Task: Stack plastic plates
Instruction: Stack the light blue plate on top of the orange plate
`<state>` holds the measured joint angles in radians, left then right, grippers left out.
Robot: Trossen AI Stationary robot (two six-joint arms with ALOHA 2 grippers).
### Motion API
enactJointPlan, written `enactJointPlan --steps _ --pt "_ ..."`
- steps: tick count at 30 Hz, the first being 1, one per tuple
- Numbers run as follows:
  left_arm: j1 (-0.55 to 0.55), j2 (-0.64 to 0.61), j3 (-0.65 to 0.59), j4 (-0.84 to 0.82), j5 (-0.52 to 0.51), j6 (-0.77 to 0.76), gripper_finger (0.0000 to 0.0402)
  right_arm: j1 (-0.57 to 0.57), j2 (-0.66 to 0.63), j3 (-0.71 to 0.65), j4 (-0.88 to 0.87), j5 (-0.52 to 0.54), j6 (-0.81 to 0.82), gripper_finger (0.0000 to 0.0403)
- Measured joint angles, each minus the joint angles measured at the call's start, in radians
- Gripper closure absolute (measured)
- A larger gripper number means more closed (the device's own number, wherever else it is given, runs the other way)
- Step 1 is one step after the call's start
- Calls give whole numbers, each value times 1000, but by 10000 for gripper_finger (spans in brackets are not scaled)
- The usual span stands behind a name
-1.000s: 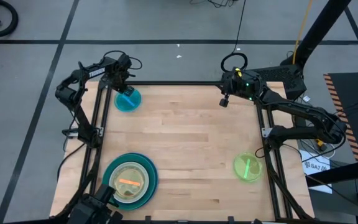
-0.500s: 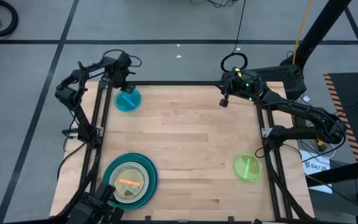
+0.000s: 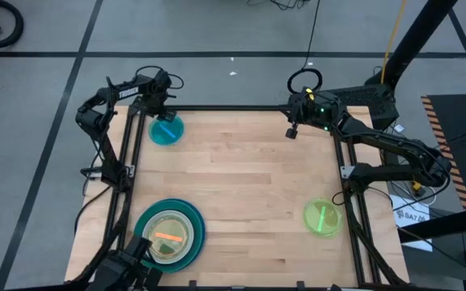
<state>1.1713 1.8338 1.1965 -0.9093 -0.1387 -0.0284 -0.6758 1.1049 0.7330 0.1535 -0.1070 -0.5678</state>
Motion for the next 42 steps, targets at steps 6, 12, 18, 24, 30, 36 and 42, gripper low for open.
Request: enactJointPlan --steps 6,12,18,24,30,36,42 --pt "0 11 0 36 -19 -1 243 0 0 0 0 0 -2 369" --pt "2 11 0 37 -19 0 243 0 0 0 0 0 -2 369" --pt "7 11 0 52 -19 4 243 0 0 0 0 0 -2 369" --pt "13 11 0 54 -17 0 243 0 0 0 0 0 -2 369" --pt "13 54 -1 44 -10 -19 243 0 0 0 -1 0 -6 369" --pt "6 76 3 43 -11 -21 243 0 0 0 -1 1 -12 369" --pt "-39 79 15 26 44 -45 243 -13 0 0 -1 1 -14 369"
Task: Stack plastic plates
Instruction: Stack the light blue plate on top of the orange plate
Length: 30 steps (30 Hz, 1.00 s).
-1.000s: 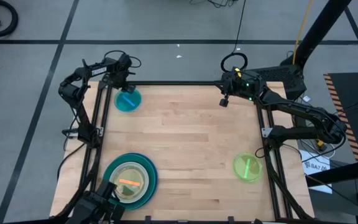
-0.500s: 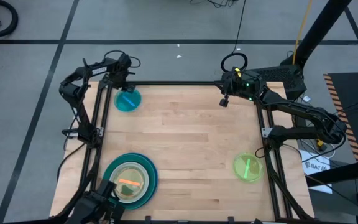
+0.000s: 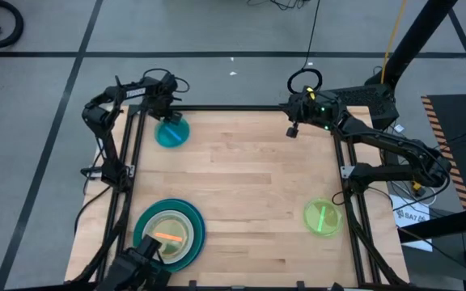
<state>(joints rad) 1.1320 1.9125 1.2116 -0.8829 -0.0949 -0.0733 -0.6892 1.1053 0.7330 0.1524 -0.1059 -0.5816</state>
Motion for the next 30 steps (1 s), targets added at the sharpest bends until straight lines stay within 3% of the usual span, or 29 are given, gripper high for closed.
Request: enactJointPlan --steps 11,20,30 --pt "-129 5 21 -5 129 13 243 -18 0 0 -7 0 20 369" --pt "-119 3 23 -6 158 65 245 -18 0 0 -7 0 20 369" --pt "-111 3 23 -12 158 68 320 -18 0 0 -7 0 19 369"
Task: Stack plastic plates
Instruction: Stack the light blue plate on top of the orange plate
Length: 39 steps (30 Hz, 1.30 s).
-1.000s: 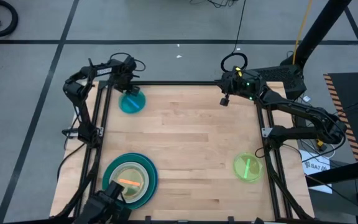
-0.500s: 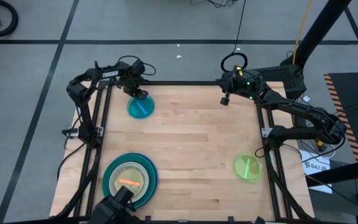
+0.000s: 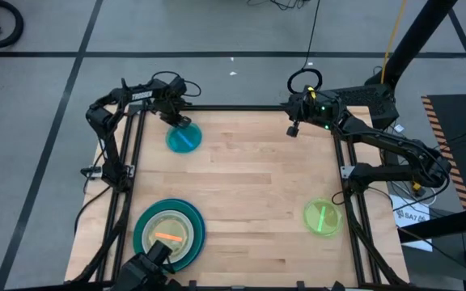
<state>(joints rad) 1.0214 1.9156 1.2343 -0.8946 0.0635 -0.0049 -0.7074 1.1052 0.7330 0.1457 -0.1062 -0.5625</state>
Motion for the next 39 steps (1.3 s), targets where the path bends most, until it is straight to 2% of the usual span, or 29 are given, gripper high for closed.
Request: enactJointPlan --steps 9,14,22,39 --pt "-1 -1 0 -27 0 -3 357 0 0 0 0 0 -1 369" --pt "-1 -2 2 -31 0 0 391 0 0 0 0 0 -2 369" --pt "-3 -9 2 -37 11 14 398 0 0 0 0 0 -3 369" --pt "-82 -257 2 -47 19 -25 401 0 0 0 0 0 -2 369"
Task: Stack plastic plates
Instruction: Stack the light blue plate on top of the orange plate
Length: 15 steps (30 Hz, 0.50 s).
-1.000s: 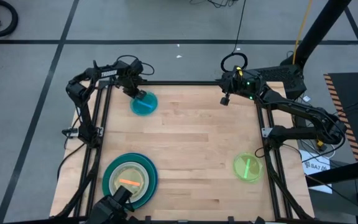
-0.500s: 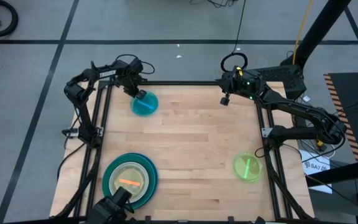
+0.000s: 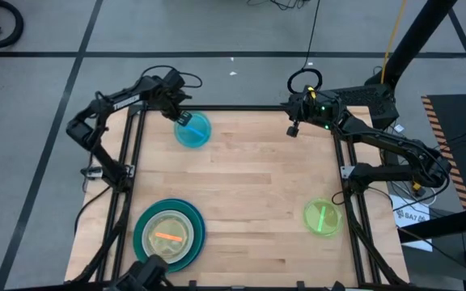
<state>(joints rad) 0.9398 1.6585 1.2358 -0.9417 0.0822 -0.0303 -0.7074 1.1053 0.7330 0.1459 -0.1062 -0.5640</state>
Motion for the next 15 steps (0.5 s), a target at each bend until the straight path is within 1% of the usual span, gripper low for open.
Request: enactJointPlan --steps 6,11,15 --pt "-43 -46 0 -10 12 -24 401 0 0 0 0 0 1 369" --pt "-80 -86 -1 -16 115 -28 401 0 0 0 0 0 0 369" --pt "-141 -124 -1 -54 182 -27 401 0 0 0 0 0 1 369"
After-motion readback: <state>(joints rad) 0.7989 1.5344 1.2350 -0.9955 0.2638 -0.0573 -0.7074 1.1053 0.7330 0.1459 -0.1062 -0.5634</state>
